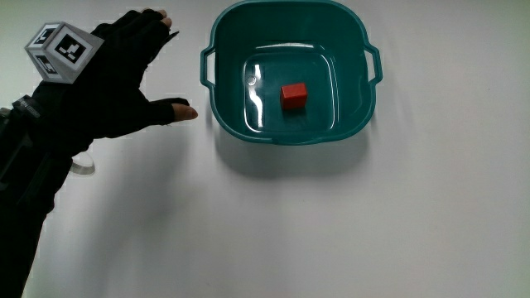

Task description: Pick red block

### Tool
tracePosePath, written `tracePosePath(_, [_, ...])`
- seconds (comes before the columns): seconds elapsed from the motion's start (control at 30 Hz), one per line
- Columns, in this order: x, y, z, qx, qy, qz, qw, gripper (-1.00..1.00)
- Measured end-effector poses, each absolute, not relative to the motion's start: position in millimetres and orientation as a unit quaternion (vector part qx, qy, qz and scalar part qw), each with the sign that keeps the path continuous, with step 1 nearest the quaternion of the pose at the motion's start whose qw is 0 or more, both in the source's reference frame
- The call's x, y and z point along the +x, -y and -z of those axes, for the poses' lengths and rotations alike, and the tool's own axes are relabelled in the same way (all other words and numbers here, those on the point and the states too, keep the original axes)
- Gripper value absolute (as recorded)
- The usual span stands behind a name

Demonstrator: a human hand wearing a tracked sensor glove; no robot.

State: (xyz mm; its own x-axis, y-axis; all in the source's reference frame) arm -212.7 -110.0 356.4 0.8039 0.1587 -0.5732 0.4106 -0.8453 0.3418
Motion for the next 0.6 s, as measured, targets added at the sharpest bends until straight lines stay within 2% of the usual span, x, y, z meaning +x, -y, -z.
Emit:
tracePosePath(0.27, [-199,113,-363,0.907,-0.148,0.298,0.258,0.00])
tracePosePath(0.3, [-197,114,-366,0.907,-0.169,0.299,0.246,0.00])
tracePosePath(0.4, [-188,115,-366,0.905,-0.170,0.296,0.254,0.00])
tracePosePath(0.6, [-165,118,-373,0.891,-0.156,0.316,0.285,0.00])
